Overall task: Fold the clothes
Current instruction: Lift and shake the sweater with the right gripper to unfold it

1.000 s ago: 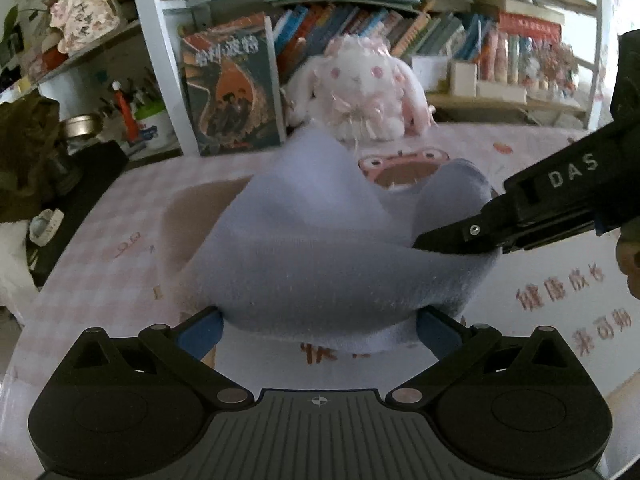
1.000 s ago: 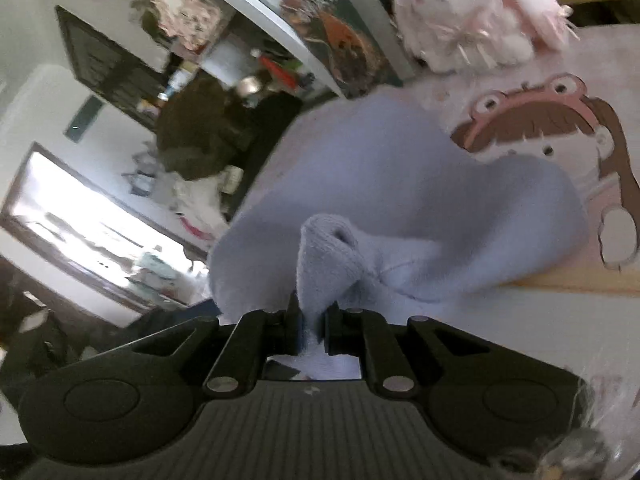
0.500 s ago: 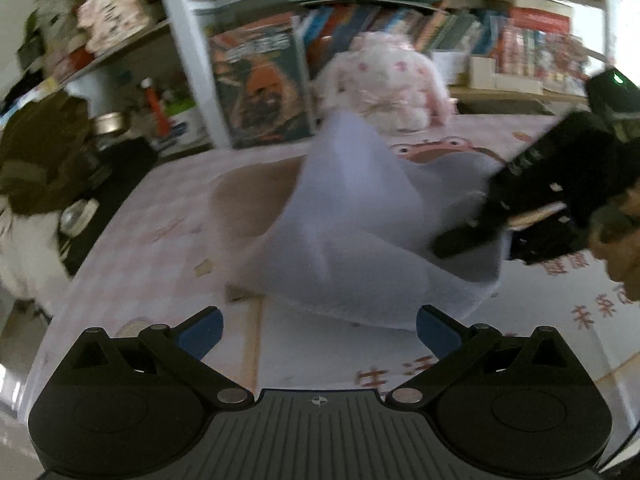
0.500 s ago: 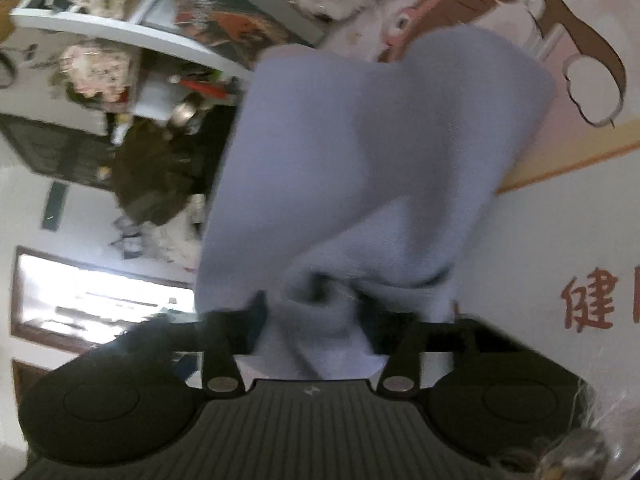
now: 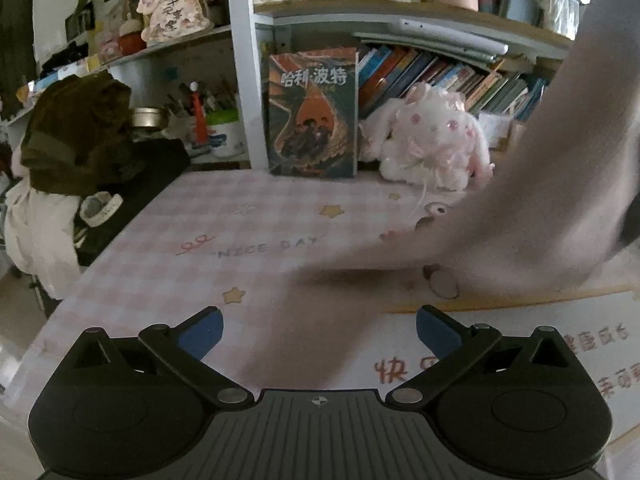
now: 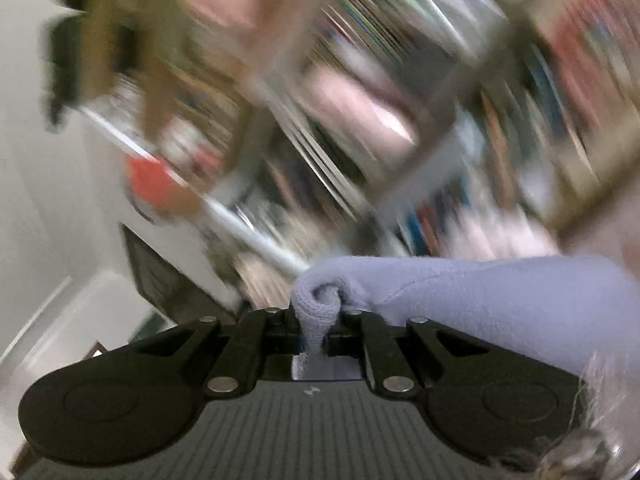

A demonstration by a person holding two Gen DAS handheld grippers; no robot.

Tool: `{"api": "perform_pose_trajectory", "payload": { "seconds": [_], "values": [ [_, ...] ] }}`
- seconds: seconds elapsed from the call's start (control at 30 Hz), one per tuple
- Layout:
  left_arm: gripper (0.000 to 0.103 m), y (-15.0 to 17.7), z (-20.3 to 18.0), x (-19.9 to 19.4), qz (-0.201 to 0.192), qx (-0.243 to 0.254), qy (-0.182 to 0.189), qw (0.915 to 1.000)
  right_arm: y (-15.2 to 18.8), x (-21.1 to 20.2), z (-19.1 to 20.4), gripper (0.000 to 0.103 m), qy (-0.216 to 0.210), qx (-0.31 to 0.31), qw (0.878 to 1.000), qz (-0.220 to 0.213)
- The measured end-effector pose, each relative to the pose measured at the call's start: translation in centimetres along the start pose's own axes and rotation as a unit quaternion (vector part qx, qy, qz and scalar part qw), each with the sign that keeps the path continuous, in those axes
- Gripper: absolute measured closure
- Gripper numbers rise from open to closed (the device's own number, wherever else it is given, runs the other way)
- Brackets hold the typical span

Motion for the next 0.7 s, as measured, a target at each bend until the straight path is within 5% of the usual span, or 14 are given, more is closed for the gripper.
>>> {"api": "perform_pose_trajectory", "payload": {
  "seconds": [0.13,0.27,0.4,0.53,0.6,0.7],
  "values": [
    [0.000,-0.3,-0.1,-0.1,-0.011,-0.006,0.011,0.9999,-5.2,0.1,7.4,0.095,-0.093,-0.061,0.992,-0.055],
    [0.000,-0.2,1.0,-0.2,-0.010,-0.019,0.009,0.9997,-2.3,3.5,10.5,0.095,-0.118,-0.124,0.985,0.006],
    [0.000,0.8,3.3,-0.4,0.002,-0.036,-0.008,0.9993,9.7,8.3,4.4,0.094,-0.025,-0.169,0.967,0.188],
    [0.000,1.7,5.6,-0.5,0.020,-0.049,-0.023,0.9984,25.3,9.1,-6.8,0.094,0.114,-0.207,0.895,0.379],
    [0.000,1.9,6.4,-0.7,0.023,-0.045,-0.028,0.9983,30.4,8.5,-10.5,0.094,0.154,-0.211,0.870,0.418],
    [0.000,2.2,7.2,-0.7,0.027,-0.037,-0.033,0.9984,34.4,8.2,-12.3,0.094,0.165,-0.203,0.858,0.443]
  ]
}}
Point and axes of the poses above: each gripper's, at about its wrist camera, not at the fingertips, and x roughly the way its jaws point, z to its left, y to its underside, the point moved 9 cm from there along x, roughly the way its jaws point, and after that the axes turned 11 degrees about -z, right-handed, at the moved point
